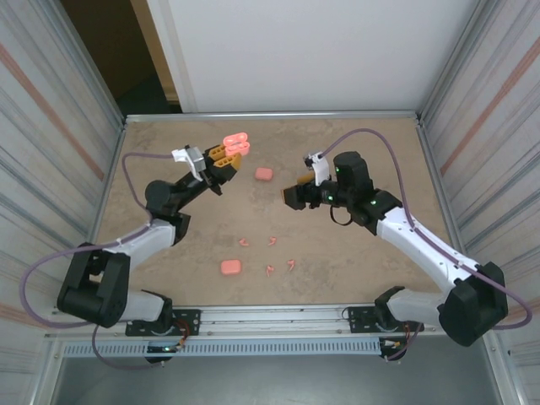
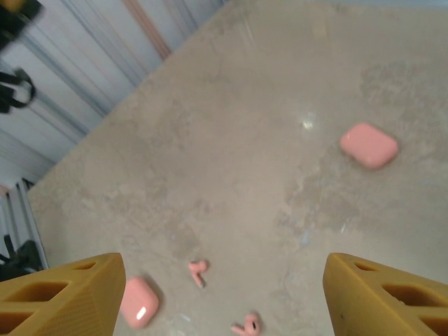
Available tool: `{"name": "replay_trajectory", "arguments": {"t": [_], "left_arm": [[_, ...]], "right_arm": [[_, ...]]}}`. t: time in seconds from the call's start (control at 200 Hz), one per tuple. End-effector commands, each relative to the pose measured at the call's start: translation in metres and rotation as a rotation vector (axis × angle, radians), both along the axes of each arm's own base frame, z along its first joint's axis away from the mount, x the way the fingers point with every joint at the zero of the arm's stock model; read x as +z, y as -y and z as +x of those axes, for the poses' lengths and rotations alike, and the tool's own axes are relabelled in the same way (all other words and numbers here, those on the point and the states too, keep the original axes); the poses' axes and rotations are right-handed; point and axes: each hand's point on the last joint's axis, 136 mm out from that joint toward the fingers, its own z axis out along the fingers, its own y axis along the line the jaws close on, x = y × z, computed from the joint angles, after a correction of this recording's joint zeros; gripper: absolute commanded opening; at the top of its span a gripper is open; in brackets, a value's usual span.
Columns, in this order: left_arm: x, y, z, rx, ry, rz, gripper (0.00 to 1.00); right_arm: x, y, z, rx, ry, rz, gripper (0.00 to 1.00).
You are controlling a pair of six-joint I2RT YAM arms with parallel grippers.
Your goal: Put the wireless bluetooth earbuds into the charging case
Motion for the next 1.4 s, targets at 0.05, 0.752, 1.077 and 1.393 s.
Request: {"name": "replay_trajectory", "arguments": {"t": [0.05, 0.752, 1.077, 1.393], "left_arm": [[0.023, -0.022, -0.013, 0.088, 0.067, -0.07, 0.0], [0.034, -0.031, -0.03, 0.133, 0.112, -0.059, 0.0], [0.035, -0.028, -0.029, 0.111, 0.11, -0.063, 0.0], [0.033, -0.027, -0.025, 0.105, 0.102, -0.062, 0.0]], "right_arm": [[-0.034, -0.004, -0.012, 0.025, -0.091, -0.09, 0.72], [-0.148, -0.039, -0.087, 0.164, -0.399, -0.299, 0.58], [-0.177, -0.051, -0.104, 0.24, -0.469, -0.383, 0.52], [-0.197, -0.062, -0.117, 0.306, -0.519, -0.431, 0.45]]}}
